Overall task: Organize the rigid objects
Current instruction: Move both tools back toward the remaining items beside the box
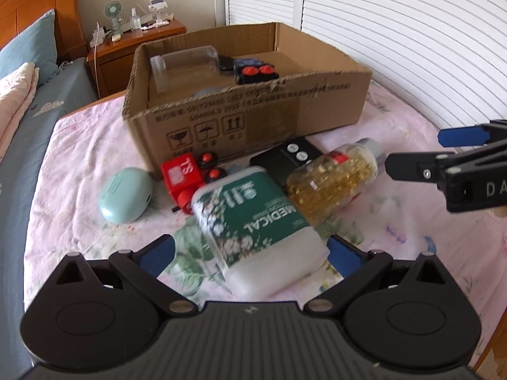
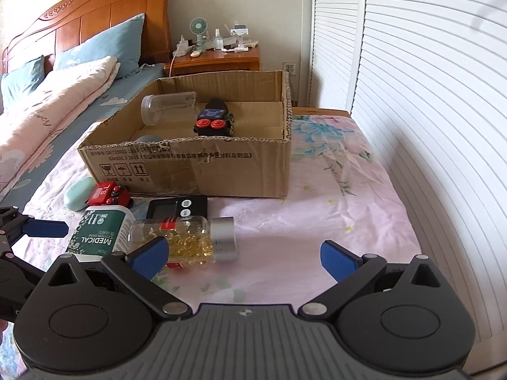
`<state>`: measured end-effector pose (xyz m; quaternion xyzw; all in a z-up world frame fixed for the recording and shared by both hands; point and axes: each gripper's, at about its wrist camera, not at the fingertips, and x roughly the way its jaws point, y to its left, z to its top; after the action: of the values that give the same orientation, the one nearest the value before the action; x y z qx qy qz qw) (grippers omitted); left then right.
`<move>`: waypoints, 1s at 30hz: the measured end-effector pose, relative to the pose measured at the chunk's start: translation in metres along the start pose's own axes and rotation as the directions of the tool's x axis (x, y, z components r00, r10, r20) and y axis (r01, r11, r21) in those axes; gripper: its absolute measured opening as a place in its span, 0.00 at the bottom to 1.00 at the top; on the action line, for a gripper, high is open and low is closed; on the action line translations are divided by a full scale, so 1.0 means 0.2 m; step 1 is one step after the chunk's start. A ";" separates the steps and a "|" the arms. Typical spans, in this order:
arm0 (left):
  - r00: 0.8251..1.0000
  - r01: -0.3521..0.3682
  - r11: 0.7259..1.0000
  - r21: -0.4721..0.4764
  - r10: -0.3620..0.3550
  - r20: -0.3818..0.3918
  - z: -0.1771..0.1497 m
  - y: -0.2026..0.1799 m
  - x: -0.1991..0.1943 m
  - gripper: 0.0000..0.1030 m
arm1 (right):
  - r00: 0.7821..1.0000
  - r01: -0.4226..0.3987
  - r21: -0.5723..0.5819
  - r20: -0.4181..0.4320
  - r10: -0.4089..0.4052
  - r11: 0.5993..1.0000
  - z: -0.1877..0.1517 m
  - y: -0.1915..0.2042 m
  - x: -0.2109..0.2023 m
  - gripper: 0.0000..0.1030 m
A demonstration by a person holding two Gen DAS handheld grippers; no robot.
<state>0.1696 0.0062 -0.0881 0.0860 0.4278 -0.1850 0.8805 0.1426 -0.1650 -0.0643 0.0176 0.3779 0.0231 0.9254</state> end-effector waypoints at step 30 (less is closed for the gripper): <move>0.987 -0.159 0.977 -0.139 0.158 -0.016 -0.21 0.44 -0.15 0.98 | 0.997 -0.063 -0.110 -0.053 0.057 0.992 0.02 0.21 0.15 1.00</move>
<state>0.1569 0.1083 -0.0917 0.0583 0.4338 -0.0834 0.8952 0.1650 -0.1216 -0.0801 -0.0232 0.3985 0.0723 0.9140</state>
